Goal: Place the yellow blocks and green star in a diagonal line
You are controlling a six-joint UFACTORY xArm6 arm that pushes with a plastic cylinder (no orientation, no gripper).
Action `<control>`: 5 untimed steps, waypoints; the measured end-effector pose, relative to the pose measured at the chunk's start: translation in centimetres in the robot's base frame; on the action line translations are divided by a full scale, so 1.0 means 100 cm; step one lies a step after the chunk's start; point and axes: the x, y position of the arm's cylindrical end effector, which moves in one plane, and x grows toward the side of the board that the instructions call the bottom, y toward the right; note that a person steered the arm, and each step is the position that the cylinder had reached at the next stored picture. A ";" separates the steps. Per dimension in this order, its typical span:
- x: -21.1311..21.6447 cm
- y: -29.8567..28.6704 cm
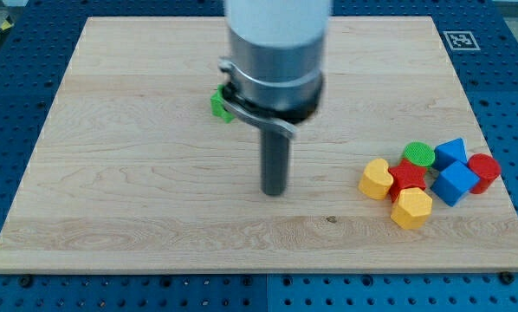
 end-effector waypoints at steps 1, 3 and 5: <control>0.032 0.052; 0.065 0.152; 0.055 0.163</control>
